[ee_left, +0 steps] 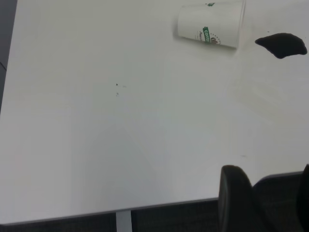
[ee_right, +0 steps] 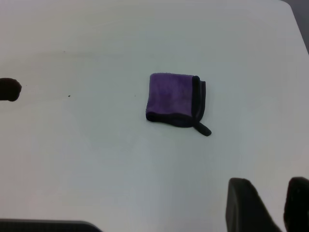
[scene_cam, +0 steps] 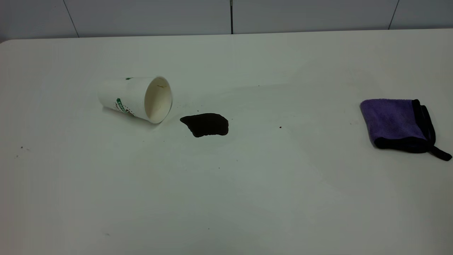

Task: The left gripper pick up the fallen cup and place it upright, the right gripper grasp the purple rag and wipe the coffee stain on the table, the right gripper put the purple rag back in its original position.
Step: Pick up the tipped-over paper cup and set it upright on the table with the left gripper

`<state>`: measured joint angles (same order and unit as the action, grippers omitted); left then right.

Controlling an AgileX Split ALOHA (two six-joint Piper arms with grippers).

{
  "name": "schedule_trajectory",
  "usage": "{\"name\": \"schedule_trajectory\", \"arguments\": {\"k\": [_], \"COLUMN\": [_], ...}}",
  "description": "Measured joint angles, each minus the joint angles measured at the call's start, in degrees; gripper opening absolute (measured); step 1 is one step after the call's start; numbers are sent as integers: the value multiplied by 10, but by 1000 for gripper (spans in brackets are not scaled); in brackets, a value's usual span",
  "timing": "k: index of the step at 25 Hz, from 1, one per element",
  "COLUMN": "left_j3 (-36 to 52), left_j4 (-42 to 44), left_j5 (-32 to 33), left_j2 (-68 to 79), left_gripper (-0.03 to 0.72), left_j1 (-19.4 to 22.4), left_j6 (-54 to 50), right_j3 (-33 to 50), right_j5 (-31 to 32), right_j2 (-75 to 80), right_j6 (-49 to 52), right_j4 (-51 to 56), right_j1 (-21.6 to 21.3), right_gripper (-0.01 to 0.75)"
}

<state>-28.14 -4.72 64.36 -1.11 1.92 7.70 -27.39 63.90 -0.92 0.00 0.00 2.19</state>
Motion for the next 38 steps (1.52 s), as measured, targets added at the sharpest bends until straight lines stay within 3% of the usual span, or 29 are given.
{"name": "schedule_trajectory", "arguments": {"k": [38], "left_j3": [0], "left_j4": [-5], "left_j5": [0], "left_j2": [0], "left_gripper": [337], "left_j1": [0], "left_j6": [-14], "right_j3": [0], "right_j5": [0], "right_j2": [0], "right_j6": [0], "right_j4": [0], "right_j1": [0], "right_gripper": [239]}}
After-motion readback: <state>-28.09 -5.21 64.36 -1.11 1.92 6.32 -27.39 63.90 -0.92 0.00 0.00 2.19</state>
